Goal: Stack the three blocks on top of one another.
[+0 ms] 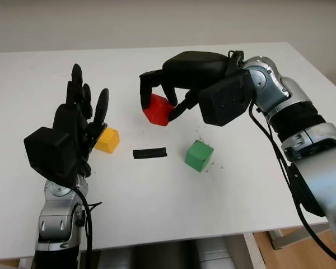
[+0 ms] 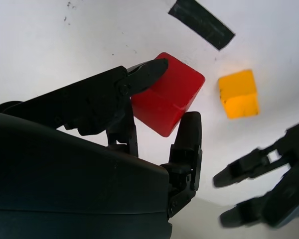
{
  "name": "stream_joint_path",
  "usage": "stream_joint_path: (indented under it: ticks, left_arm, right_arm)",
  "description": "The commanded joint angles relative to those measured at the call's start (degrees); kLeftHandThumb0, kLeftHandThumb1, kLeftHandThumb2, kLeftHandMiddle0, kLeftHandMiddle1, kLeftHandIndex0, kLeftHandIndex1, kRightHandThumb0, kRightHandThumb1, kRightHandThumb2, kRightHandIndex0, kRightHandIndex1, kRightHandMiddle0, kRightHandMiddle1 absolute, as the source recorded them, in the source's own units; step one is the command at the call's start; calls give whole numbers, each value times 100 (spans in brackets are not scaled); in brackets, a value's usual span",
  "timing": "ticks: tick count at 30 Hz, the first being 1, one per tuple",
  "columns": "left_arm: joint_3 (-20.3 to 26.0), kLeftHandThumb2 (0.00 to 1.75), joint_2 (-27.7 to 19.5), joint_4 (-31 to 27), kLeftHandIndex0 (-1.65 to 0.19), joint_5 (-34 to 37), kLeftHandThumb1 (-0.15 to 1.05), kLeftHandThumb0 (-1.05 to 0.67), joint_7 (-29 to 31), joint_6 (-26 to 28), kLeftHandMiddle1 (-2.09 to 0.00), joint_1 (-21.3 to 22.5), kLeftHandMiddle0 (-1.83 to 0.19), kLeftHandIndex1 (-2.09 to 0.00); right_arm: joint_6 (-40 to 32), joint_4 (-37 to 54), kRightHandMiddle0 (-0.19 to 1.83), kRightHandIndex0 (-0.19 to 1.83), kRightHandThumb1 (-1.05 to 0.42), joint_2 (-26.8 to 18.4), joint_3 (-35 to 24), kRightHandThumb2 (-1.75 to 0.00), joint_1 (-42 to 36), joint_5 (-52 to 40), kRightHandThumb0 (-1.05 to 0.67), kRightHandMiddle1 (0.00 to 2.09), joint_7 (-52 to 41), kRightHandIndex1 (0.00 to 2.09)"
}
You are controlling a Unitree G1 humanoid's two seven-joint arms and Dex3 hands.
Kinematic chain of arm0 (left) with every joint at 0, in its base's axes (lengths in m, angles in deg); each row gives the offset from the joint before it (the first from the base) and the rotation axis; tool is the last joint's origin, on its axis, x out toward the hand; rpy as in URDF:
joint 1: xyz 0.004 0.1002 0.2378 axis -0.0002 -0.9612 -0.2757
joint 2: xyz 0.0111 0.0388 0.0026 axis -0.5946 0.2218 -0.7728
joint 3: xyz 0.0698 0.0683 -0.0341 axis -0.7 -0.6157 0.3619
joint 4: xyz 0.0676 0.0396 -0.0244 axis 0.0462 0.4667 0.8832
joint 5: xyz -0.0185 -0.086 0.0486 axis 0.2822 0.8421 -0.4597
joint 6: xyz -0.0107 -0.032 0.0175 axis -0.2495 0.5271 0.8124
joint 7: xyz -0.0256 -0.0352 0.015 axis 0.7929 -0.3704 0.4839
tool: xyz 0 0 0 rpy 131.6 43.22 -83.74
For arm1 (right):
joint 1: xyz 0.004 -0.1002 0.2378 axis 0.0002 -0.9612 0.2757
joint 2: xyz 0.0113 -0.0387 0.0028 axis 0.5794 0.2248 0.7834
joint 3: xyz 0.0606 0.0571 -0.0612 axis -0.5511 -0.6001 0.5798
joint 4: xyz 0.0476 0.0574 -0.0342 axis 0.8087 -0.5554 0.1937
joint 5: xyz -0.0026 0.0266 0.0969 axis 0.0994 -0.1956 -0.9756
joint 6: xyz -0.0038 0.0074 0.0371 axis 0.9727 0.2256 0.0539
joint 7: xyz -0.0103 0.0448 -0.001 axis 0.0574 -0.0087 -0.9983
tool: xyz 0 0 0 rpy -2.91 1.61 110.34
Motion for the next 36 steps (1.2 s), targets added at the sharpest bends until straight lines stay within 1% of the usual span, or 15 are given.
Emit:
stream_joint_path:
  ticks: [1,4,7,8,9,11,15,17,19,25,27,30,31,35,36]
  left_arm:
    - [19,52,30,-131,8,16,105,-71,-33,-23,-5,-25,7,-6]
    - [5,55,51,-154,7,5,105,-72,-71,-1,-5,-27,7,-6]
    - [4,56,59,-149,8,6,105,-71,-86,-31,-5,-48,7,-6]
    - [3,56,62,-146,7,2,105,-71,-93,-35,-6,-50,6,-6]
    - [2,56,65,-145,7,-3,105,-71,-99,-35,-6,-51,6,-6]
    - [5,56,79,-149,7,-10,105,-71,-113,-46,-6,-63,6,-6]
    - [1,55,78,-158,7,-7,105,-71,-114,-51,-5,-76,7,-6]
    - [0,54,78,-147,7,-7,105,-72,-115,-67,-5,-77,6,-6]
    - [-6,53,79,-143,7,-15,105,-72,-119,-79,-5,-76,6,-6]
    - [-5,53,73,-154,7,-4,105,-71,-106,-75,-5,-76,6,-6]
    - [-1,53,55,-136,7,-7,105,-71,-91,-100,-5,-74,6,-6]
    - [11,53,49,-132,7,7,105,-71,-81,-98,-5,-70,6,-6]
    - [14,53,47,-133,7,14,105,-71,-76,-91,-5,-67,6,-6]
    - [9,53,35,-124,7,12,105,-72,-63,-75,-6,-42,6,-6]
    - [9,52,39,-114,7,21,105,-72,-58,-85,-5,-30,6,-6]
  right_arm:
    - [135,423,39,41,-96,-58,100,-6,32,137,-19,141,5,170]
    - [311,689,36,41,-97,-66,190,-6,-66,342,-16,149,144,161]
    - [449,869,27,35,-99,-21,324,-6,-172,716,-15,157,514,162]
    - [551,886,19,28,-99,-26,362,-6,-192,875,-17,168,732,184]
    - [624,883,16,25,-99,-34,388,-6,-199,989,-18,173,898,192]
    - [694,903,10,16,-101,-25,476,-6,-282,1381,-19,166,1411,187]
    - [861,805,28,25,-101,-35,706,-5,-291,1876,-17,150,1971,155]
    - [763,925,27,45,-100,-44,769,-5,-330,1943,-19,179,1897,195]
    - [680,1033,23,49,-101,-51,810,-5,-356,1949,-19,186,1779,206]
    - [549,1037,23,40,-101,-49,817,-5,-407,1877,-18,171,1659,206]
    - [554,842,19,40,-102,-31,759,-6,-408,1664,-16,195,1555,209]
    - [590,615,20,32,-103,-43,713,-6,-347,1405,-16,206,1444,209]
    - [519,538,20,29,-104,-29,673,-6,-303,1230,-16,202,1256,204]
    - [194,424,33,35,-99,28,509,-5,-207,723,-18,151,721,151]
    - [56,440,36,38,-97,43,435,-5,-197,577,-18,147,595,149]
